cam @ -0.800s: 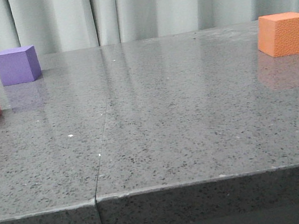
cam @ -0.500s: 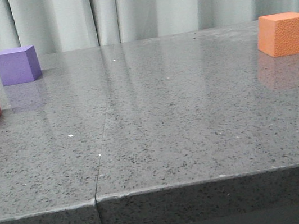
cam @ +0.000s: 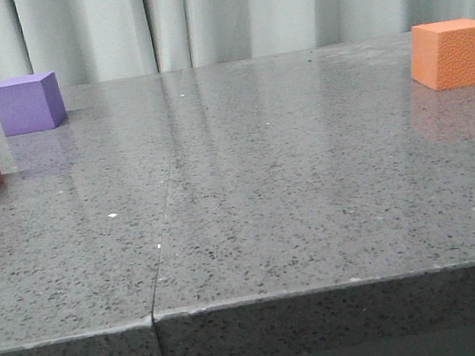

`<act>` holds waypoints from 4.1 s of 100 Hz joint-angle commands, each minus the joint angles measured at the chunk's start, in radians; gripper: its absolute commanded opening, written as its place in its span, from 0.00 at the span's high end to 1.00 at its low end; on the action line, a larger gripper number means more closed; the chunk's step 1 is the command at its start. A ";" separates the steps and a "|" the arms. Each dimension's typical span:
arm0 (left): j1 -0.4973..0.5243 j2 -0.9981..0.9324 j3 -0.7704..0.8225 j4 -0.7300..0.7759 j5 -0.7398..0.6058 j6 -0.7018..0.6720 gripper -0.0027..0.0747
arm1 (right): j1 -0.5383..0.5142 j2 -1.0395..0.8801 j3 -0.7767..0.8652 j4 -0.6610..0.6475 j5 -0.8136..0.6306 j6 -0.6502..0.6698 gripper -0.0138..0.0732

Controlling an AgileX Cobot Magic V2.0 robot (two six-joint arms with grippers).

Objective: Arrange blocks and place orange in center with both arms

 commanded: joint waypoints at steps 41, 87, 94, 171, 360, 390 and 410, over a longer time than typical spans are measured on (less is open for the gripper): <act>0.002 -0.030 0.042 -0.009 -0.078 0.002 0.99 | -0.005 0.268 -0.325 -0.014 0.166 -0.011 0.92; 0.002 -0.030 0.042 -0.009 -0.078 0.002 0.99 | -0.005 0.811 -0.790 -0.073 0.396 -0.011 0.85; 0.002 -0.030 0.042 -0.009 -0.078 0.002 0.99 | -0.004 0.883 -0.844 -0.072 0.397 -0.011 0.76; 0.002 -0.030 0.042 -0.009 -0.078 0.002 0.99 | 0.063 1.568 -1.558 -0.037 0.815 -0.029 0.15; 0.002 -0.030 0.042 -0.009 -0.078 0.002 0.99 | 0.201 1.940 -2.060 0.047 1.225 0.098 0.53; 0.002 -0.030 0.042 -0.009 -0.078 0.002 0.99 | 0.379 1.980 -2.122 0.021 1.238 0.208 0.53; 0.002 -0.030 0.042 -0.009 -0.078 0.002 0.99 | 0.464 2.068 -2.225 0.043 1.230 0.284 0.53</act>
